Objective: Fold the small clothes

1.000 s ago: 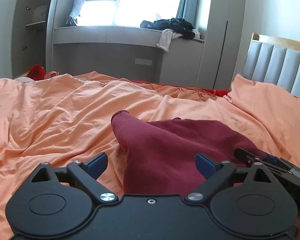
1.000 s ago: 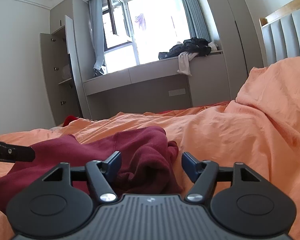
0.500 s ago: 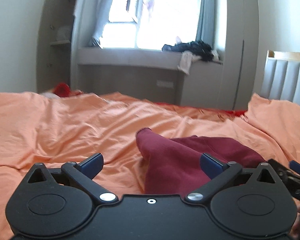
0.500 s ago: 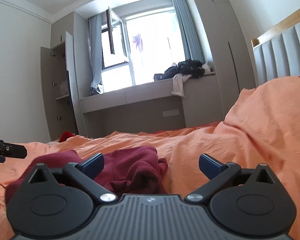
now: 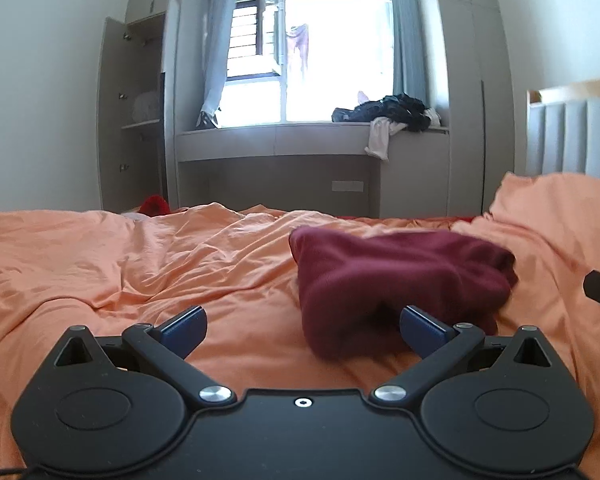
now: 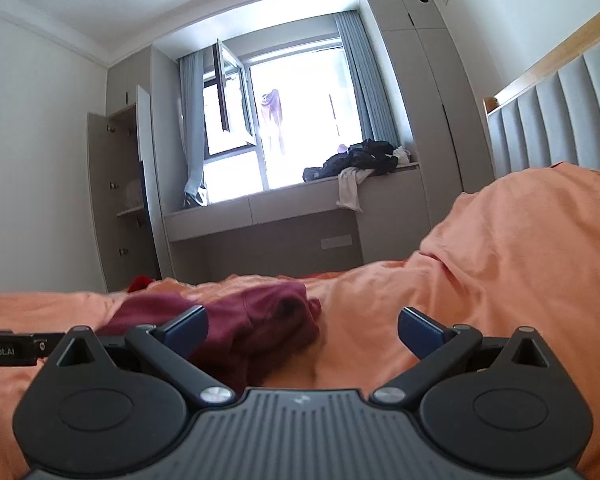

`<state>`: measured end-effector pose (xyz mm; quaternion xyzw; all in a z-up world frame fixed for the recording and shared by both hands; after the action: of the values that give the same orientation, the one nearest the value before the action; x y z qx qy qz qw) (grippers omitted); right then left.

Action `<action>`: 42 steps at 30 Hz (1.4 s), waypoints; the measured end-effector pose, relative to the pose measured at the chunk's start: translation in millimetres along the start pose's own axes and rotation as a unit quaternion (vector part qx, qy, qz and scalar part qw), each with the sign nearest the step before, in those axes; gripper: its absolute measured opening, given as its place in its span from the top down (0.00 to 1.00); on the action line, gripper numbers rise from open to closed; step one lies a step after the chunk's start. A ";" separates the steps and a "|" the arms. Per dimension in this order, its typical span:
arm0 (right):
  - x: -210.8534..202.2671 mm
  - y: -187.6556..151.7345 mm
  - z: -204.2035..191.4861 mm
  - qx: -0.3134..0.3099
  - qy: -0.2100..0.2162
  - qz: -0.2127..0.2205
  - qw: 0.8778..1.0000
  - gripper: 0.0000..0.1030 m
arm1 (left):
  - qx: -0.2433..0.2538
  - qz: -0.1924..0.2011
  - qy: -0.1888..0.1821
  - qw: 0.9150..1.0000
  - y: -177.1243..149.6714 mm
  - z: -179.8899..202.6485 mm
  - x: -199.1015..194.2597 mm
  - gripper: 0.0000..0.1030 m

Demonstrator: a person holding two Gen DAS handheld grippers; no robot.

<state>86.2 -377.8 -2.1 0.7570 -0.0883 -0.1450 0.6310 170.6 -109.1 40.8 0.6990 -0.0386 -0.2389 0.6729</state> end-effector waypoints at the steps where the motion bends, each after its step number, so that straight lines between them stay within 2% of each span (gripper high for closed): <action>1: -6.7 -4.2 0.9 -0.009 -0.003 0.000 1.000 0.00 | 0.002 -0.002 0.002 1.000 -4.5 2.7 -3.6 0.00; 7: -29.5 -24.8 4.5 -0.057 -0.024 -0.002 0.998 0.00 | 0.004 -0.015 0.000 1.000 -30.8 13.7 -15.5 0.00; 13: -30.8 -26.6 10.9 -0.043 -0.024 -0.005 0.999 0.00 | -0.001 -0.044 -0.004 0.999 -43.2 16.1 -9.7 0.00; 42: -29.7 -28.3 13.1 -0.034 -0.024 -0.004 0.999 0.00 | -0.009 -0.045 -0.002 0.999 -39.2 11.7 -5.6 0.00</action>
<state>52.5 -375.2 -28.8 0.7314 -0.0954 -0.1689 0.6538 150.6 -114.2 5.0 0.6936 -0.0069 -0.2706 0.6675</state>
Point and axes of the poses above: each gripper's, at about its wrist camera, not at the fingertips, and x roughly the way its jaws point, z to its right, y to its top, the point moved 1 cm from there along x, roughly the way its jaws point, and after that the axes turned 13 degrees about -y, right-handed, at the moved point
